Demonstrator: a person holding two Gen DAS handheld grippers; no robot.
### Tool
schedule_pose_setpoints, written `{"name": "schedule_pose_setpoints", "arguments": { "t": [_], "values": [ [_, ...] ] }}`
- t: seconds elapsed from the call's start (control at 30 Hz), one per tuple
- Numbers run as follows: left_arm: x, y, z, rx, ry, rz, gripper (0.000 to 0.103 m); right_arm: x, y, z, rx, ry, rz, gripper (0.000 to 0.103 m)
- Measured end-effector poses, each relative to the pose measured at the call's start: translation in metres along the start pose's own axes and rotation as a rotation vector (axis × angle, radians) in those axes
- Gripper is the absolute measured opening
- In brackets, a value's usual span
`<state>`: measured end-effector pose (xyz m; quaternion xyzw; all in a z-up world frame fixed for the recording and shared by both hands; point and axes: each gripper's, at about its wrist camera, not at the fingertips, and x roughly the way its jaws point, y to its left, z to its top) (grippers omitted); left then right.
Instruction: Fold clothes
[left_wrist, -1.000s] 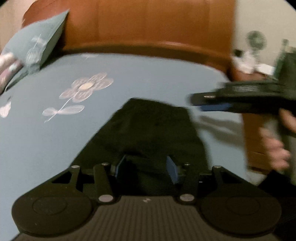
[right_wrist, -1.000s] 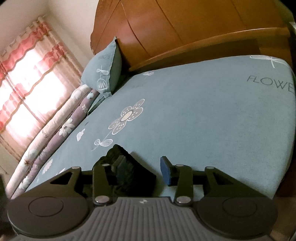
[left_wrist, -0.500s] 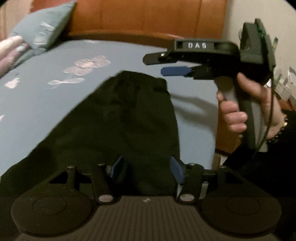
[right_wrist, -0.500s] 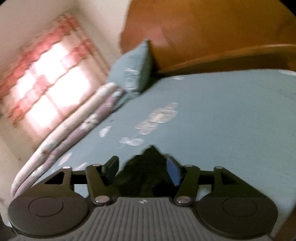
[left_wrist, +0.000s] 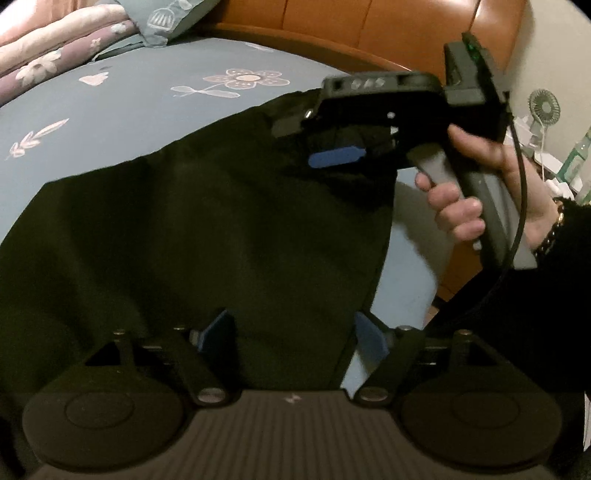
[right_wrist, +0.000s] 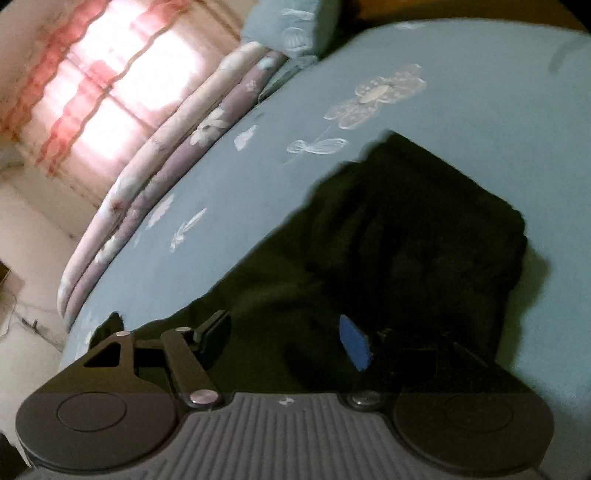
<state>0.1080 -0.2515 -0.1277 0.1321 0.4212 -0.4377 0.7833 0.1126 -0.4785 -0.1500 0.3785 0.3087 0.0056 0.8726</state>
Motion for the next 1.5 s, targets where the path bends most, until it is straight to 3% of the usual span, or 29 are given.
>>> {"name": "schedule_pose_setpoints", "arguments": {
  "t": [0.13,0.23,0.43,0.5,0.63,0.7,0.77,0.9,1.0,1.1,1.17,1.33,1.5],
  "values": [
    [-0.007,0.001,-0.003,-0.006,0.002,0.019,0.076,-0.004,0.001,-0.002,-0.022,-0.01,0.021,0.07],
    [-0.028,0.009,-0.006,-0.044,-0.048,0.032,0.076,-0.005,0.01,-0.006,-0.093,-0.016,0.006,0.073],
    [-0.068,0.051,-0.005,-0.125,-0.155,0.157,0.076,-0.007,0.026,-0.008,-0.191,-0.046,-0.009,0.078],
    [-0.075,0.071,-0.013,-0.172,-0.161,0.199,0.076,-0.008,0.033,-0.008,-0.209,-0.062,0.01,0.078],
    [-0.066,0.103,-0.037,-0.294,-0.099,0.179,0.076,0.0,0.055,-0.01,-0.256,-0.07,0.076,0.078],
    [-0.062,0.113,-0.054,-0.334,-0.064,0.18,0.076,0.008,0.07,-0.015,-0.301,-0.049,0.093,0.079],
    [-0.071,0.115,-0.064,-0.306,-0.079,0.157,0.077,0.017,0.089,-0.021,-0.345,-0.023,0.101,0.079],
    [-0.083,0.129,-0.068,-0.308,-0.053,0.116,0.077,0.047,0.153,-0.029,-0.518,0.084,0.159,0.085],
    [-0.095,0.143,-0.064,-0.345,-0.082,0.086,0.077,0.083,0.196,-0.035,-0.609,0.157,0.164,0.085],
    [-0.116,0.154,-0.055,-0.313,-0.145,0.116,0.078,0.107,0.224,-0.051,-0.746,0.175,0.154,0.084],
    [-0.127,0.167,-0.04,-0.26,-0.173,0.149,0.078,0.116,0.232,-0.06,-0.835,0.201,0.172,0.082],
    [-0.134,0.211,0.001,-0.169,-0.199,0.214,0.077,0.126,0.248,-0.044,-1.013,0.244,0.197,0.077],
    [-0.112,0.24,0.022,-0.186,-0.158,0.188,0.077,0.147,0.248,-0.039,-1.05,0.363,0.264,0.077]
  ]
}}
